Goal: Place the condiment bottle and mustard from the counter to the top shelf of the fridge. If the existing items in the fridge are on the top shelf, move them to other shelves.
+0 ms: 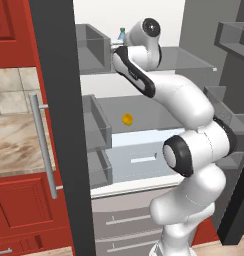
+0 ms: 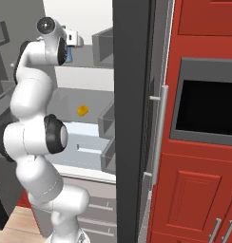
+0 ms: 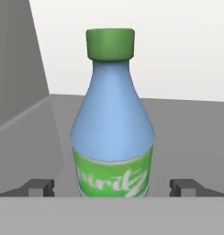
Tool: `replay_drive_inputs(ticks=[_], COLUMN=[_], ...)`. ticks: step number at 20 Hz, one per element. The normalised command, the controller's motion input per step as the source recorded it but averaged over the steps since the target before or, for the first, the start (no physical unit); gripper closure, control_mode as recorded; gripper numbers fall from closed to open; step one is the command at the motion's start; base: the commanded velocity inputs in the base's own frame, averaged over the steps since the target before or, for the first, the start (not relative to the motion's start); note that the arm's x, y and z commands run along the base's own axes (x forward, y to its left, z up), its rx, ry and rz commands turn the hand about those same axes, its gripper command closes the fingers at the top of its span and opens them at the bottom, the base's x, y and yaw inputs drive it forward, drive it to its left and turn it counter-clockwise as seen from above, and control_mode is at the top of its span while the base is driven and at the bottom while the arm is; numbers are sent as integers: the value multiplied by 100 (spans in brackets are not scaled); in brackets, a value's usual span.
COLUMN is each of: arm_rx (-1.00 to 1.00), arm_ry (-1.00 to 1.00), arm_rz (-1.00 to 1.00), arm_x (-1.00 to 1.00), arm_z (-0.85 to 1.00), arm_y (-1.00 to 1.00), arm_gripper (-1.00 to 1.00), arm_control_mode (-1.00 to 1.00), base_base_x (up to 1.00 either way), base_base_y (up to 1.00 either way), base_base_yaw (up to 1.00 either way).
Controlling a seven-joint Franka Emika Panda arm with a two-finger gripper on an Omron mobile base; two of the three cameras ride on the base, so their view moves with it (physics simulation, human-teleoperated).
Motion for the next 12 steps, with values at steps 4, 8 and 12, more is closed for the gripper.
replay_drive_inputs(ticks=[4,8,12], arm_rx=[-1,-1,0], arm_ry=[1,1,1], arm_rz=[0,0,0], arm_x=[36,24,-1], arm_z=[-5,-5,0], arm_y=[17,15,0], arm_gripper=[100,100,100], arm_control_mode=[-100,-100,-100], base_base_x=[0,0,0], base_base_y=[0,0,0], base_base_yaw=[0,0,0])
